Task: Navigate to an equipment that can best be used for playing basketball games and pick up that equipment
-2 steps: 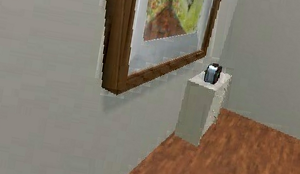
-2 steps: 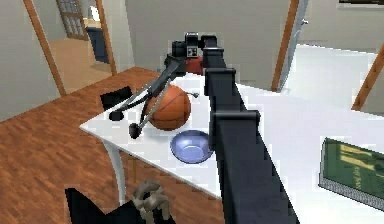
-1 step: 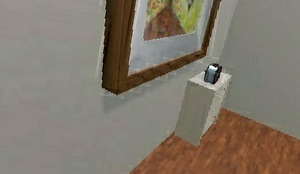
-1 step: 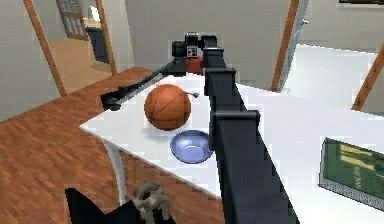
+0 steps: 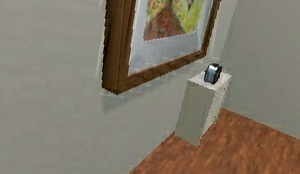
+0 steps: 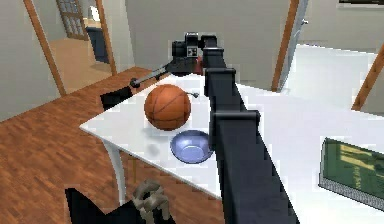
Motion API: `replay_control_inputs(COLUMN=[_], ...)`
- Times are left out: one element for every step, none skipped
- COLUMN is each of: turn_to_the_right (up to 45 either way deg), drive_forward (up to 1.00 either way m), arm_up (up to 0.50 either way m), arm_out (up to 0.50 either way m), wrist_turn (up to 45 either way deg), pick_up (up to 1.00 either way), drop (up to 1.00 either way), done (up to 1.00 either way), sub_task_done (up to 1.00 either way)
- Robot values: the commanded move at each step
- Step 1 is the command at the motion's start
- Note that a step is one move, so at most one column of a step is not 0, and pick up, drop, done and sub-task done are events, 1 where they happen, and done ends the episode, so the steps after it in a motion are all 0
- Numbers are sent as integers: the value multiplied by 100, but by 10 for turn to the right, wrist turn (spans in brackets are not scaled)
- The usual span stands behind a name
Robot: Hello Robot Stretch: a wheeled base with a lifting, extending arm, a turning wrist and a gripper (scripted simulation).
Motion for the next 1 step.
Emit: replay_control_inputs(turn_to_the_right=[0], drive_forward=[0], arm_up=[0], arm_out=[0], wrist_turn=[210], pick_up=[0], drop=[0], done=[0], sub_task_done=[0])
